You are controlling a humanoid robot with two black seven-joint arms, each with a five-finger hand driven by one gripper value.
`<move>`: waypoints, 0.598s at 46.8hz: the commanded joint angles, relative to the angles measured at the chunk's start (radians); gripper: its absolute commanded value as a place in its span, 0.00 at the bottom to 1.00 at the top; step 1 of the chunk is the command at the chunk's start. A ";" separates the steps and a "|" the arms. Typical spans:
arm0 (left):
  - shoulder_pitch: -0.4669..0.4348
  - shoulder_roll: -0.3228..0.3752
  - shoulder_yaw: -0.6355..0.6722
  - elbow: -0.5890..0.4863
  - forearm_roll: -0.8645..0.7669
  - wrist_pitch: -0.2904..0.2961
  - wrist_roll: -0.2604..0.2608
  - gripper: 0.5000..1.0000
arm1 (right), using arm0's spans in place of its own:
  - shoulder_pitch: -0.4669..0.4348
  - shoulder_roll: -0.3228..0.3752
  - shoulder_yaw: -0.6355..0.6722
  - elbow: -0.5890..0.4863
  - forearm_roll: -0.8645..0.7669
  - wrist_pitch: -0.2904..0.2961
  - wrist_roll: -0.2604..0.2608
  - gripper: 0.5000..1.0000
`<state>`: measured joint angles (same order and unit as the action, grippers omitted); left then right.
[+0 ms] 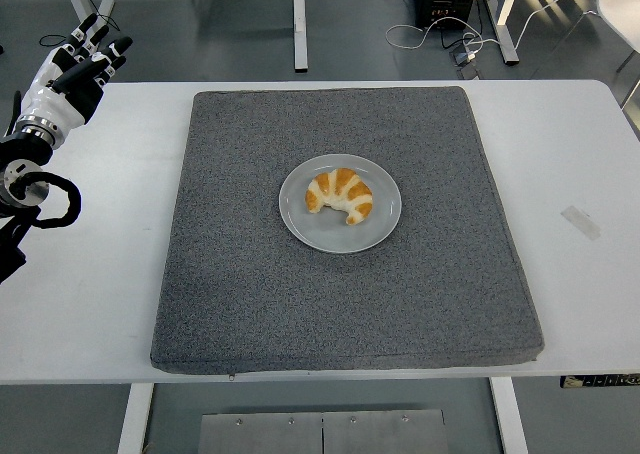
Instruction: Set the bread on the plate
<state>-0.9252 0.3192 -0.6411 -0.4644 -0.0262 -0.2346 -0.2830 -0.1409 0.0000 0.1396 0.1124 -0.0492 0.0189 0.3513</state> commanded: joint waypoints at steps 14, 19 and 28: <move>-0.017 0.001 -0.003 0.000 0.000 -0.037 -0.002 0.97 | 0.000 0.000 0.001 -0.002 0.000 -0.002 0.000 1.00; -0.014 -0.005 -0.002 0.000 0.000 -0.052 -0.004 0.97 | -0.008 0.000 0.000 0.000 0.000 0.000 0.000 1.00; -0.014 -0.034 0.003 0.000 0.000 -0.052 -0.005 0.97 | -0.012 0.000 0.001 -0.002 0.000 -0.002 0.000 1.00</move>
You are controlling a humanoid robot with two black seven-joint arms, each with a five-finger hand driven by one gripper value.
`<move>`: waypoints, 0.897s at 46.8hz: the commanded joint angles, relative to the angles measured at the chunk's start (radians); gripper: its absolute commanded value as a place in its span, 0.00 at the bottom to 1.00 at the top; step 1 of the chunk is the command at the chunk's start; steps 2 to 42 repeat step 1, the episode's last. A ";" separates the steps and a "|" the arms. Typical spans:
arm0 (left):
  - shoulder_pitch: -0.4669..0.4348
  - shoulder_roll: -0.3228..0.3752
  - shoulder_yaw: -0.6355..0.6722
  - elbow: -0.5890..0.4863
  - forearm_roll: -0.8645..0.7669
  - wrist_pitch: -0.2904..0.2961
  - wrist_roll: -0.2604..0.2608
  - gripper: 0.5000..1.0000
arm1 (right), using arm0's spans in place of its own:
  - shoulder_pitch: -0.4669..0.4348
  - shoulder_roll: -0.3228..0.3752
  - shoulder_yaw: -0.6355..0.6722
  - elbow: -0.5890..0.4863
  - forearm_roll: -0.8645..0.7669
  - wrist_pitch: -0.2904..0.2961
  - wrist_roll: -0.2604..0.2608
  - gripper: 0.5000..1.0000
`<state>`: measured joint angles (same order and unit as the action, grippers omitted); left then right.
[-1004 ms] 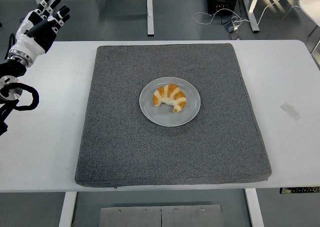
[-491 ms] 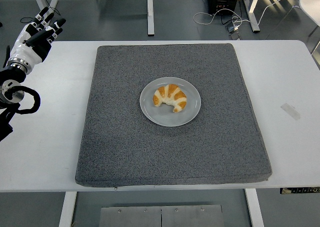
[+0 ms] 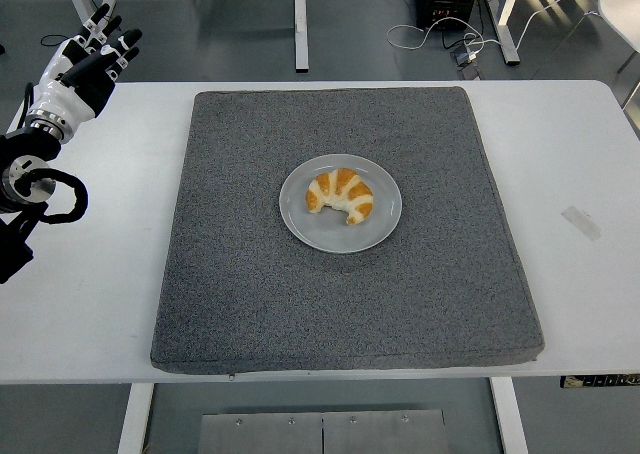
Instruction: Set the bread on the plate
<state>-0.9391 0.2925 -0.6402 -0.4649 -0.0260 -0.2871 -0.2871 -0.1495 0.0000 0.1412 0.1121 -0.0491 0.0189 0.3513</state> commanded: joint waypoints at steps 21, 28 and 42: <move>0.000 -0.010 0.002 0.000 0.000 0.000 0.000 0.97 | -0.007 0.000 0.000 -0.002 0.000 -0.002 0.000 1.00; 0.000 -0.010 0.002 0.000 0.000 0.000 0.000 0.97 | -0.007 0.000 0.000 -0.002 0.000 -0.002 0.000 1.00; 0.000 -0.010 0.002 0.000 0.000 0.000 0.000 0.97 | -0.007 0.000 0.000 -0.002 0.000 -0.002 0.000 1.00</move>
